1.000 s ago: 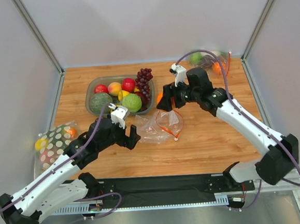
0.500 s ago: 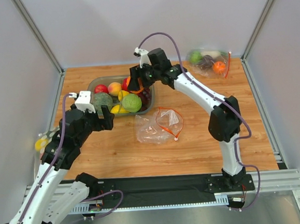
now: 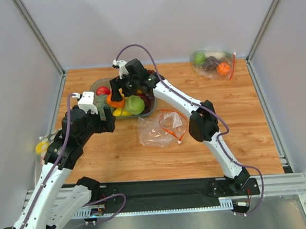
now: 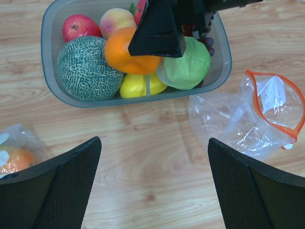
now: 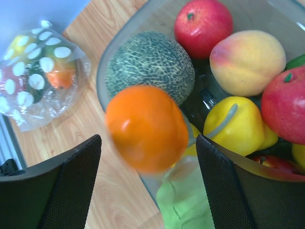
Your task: Open the zip-top bag and remove the fake food
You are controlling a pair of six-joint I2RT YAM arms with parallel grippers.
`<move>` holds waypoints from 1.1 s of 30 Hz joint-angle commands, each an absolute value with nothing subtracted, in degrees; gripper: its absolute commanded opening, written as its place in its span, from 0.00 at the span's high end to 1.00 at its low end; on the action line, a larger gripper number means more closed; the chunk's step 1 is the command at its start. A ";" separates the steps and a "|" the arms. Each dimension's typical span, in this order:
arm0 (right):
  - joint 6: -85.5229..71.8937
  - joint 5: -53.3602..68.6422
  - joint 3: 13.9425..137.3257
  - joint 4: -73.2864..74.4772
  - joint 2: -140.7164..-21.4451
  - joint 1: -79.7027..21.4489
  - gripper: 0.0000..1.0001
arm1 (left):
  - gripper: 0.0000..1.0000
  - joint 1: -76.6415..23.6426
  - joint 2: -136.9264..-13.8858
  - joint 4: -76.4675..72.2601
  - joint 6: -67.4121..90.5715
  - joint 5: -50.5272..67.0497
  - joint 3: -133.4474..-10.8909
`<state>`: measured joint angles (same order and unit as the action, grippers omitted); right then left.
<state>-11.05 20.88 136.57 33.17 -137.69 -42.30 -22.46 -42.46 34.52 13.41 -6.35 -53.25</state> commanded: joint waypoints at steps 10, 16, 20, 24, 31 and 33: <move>-11.43 11.25 137.73 26.03 -139.93 -42.19 0.16 | 0.01 -19.69 -42.19 33.14 12.22 -2.03 -52.30; -11.43 11.16 131.76 19.53 -133.79 -41.92 0.14 | 0.01 -17.58 -42.54 32.35 12.83 1.49 -51.86; -10.55 9.76 126.66 14.95 -128.77 -41.57 0.13 | 0.01 -16.70 -42.36 31.82 12.75 2.72 -51.42; -8.96 7.39 123.14 14.15 -124.29 -40.43 0.12 | 0.01 -16.61 -41.75 31.64 11.69 2.90 -51.33; -5.45 2.12 101.54 11.95 -106.37 -36.75 0.11 | 0.01 -16.52 -40.69 31.29 11.25 1.85 -50.98; -5.19 0.80 92.23 12.74 -98.75 -35.69 0.11 | 0.01 -16.52 -40.61 31.29 11.25 1.67 -51.15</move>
